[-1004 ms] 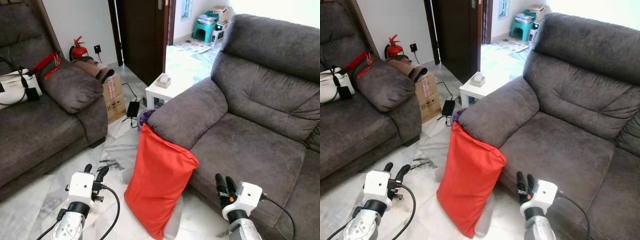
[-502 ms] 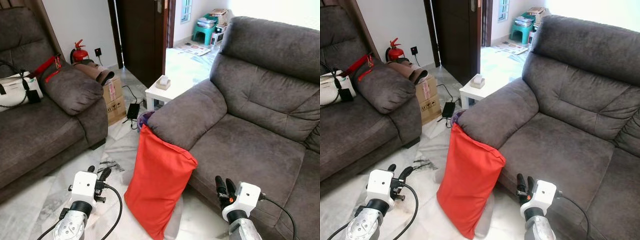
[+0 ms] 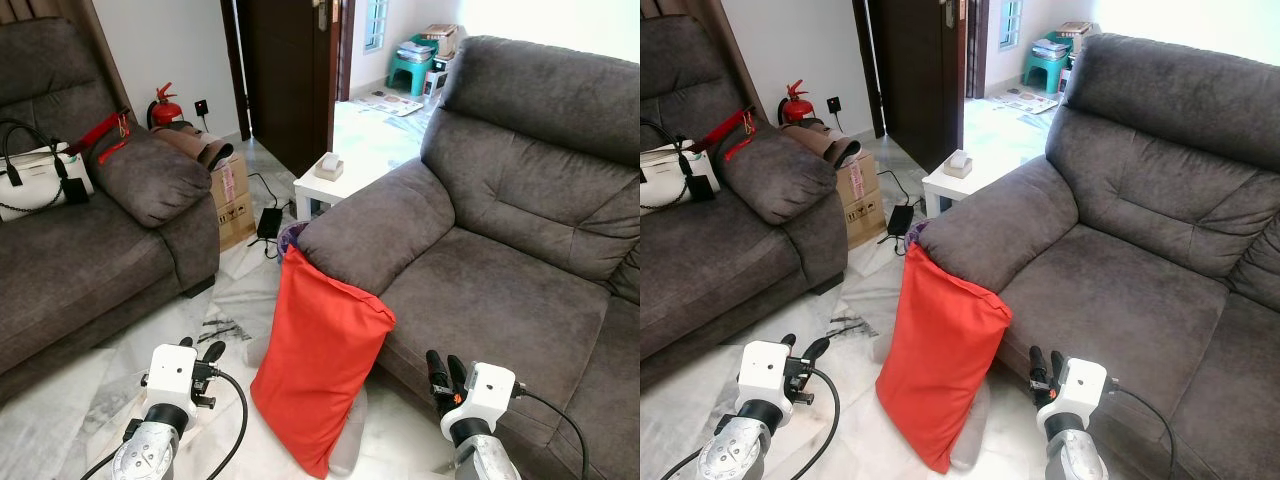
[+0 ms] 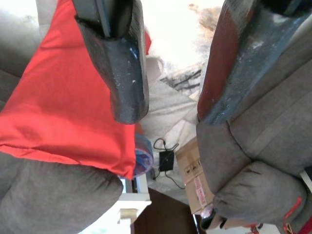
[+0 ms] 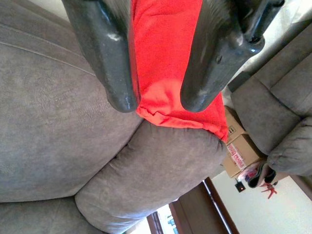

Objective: Move the pillow to the sofa from floor

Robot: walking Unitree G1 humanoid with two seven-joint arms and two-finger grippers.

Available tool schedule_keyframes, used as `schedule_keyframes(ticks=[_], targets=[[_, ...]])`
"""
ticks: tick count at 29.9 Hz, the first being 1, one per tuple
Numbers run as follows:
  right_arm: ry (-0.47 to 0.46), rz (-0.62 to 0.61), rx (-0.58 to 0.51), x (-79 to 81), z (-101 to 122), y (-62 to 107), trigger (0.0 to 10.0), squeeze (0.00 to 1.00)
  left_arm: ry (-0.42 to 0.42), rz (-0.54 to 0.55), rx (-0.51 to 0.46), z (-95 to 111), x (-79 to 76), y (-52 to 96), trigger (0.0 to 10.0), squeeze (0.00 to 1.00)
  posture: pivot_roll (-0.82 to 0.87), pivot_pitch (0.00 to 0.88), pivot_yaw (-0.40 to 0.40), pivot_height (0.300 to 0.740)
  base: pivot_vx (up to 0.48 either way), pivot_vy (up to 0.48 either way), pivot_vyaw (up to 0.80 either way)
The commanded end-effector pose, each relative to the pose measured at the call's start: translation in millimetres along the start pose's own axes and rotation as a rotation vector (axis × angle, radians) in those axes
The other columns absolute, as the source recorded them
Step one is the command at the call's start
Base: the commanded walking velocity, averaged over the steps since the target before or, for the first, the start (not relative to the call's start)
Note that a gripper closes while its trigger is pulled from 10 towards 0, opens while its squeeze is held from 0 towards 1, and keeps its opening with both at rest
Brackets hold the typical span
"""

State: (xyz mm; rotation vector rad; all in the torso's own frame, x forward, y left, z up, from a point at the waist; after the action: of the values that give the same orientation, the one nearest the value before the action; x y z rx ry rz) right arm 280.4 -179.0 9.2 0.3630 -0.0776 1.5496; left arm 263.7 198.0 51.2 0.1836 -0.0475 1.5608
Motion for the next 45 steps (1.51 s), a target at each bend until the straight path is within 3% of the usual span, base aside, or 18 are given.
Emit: schedule_keyframes(ticks=[1,12,45], targets=[[0.005,0.015,0.001,4.2,1.9,-2.5,10.0,0.0,0.001,-0.001,0.005,0.9,-0.8,0.5,10.0,0.0,0.06,0.076,0.018,0.688,0.0,0.0,0.0],[-0.004,0.04,0.016,8.1,-0.5,-3.0,10.0,0.0,0.016,0.007,0.015,-0.7,-0.1,-1.3,10.0,0.0,0.05,0.083,0.015,0.688,0.0,0.0,0.0],[-0.006,0.05,0.022,10.1,-0.3,-5.2,10.0,0.0,0.021,-0.012,0.003,3.6,-3.4,-5.7,10.0,0.0,0.06,0.083,0.013,0.688,0.307,0.0,0.0]])
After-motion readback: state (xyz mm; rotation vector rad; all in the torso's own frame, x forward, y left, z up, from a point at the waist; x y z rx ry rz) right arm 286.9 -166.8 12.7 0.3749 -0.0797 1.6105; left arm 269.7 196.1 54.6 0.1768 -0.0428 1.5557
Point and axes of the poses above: a point about 5 cm out from each wrist's last joint towards the gripper, its own y axis pointing back from the gripper into the wrist, its own z axis along the axis of the wrist's last joint, x = y × z, the point moved 1 cm from there along -y, pointing out of the wrist towards the gripper, and after that the axes turned 1 degree about -y, right-handed, at the moved point
